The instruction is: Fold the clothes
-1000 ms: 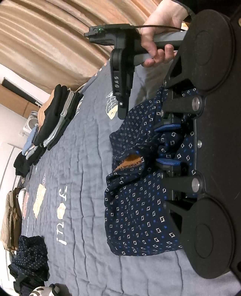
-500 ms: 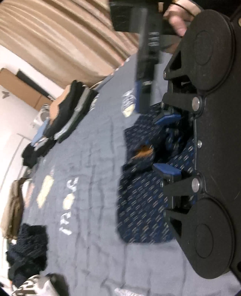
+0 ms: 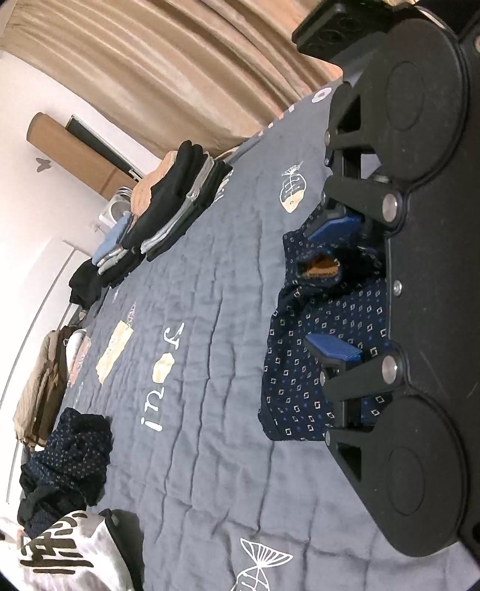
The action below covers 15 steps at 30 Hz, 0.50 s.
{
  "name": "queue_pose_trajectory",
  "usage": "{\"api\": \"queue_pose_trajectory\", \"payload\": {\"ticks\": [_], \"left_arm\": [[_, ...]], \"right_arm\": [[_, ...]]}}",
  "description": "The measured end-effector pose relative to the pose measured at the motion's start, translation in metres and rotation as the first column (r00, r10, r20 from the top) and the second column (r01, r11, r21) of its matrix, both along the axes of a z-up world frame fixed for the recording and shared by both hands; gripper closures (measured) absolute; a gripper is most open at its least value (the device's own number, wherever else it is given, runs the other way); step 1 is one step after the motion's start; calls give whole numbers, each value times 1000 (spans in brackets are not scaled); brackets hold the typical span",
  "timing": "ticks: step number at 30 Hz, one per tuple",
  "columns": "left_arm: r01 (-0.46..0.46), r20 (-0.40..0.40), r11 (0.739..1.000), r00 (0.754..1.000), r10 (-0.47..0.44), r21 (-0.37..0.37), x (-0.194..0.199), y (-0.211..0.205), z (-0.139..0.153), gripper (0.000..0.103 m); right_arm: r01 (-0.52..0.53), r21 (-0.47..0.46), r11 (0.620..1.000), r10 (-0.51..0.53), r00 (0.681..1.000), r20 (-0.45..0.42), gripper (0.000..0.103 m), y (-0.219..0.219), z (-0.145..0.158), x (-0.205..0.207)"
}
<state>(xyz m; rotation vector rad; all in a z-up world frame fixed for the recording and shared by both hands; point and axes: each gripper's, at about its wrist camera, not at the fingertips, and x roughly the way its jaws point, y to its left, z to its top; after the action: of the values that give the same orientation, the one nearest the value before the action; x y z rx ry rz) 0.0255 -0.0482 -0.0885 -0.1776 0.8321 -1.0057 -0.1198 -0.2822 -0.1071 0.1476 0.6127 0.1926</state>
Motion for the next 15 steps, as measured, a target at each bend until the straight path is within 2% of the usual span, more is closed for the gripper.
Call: {"api": "queue_pose_trajectory", "payload": {"ticks": [1,3,5,7,9,12,15], "left_arm": [[-2,0,1000,1000,2,0,1,1,0,48],[-15,-2,1000,1000,15,-5,2,3,0,48],[-27,-4,1000,1000,27,-10,3,6,1,48],[-30,-7,1000,1000,30,-7,4,6,0,48],[-31,-8,1000,999,31,-3,4,6,0,48],[-29,-6,1000,1000,29,4,4,5,-1,48],[-32,-7,999,999,32,2,5,5,-1,48]], "right_arm": [[27,24,999,-27,1000,5,90,-6,3,0],[121,75,990,-124,991,41,91,-24,10,-3],[248,120,961,-256,965,52,92,-47,12,-6],[371,161,914,-382,923,41,93,-70,8,-7],[501,134,855,-505,863,-6,92,-89,-3,-7],[615,120,779,-607,789,-98,88,-112,-14,-8],[560,264,785,-560,825,-83,88,-121,-5,-13]]}}
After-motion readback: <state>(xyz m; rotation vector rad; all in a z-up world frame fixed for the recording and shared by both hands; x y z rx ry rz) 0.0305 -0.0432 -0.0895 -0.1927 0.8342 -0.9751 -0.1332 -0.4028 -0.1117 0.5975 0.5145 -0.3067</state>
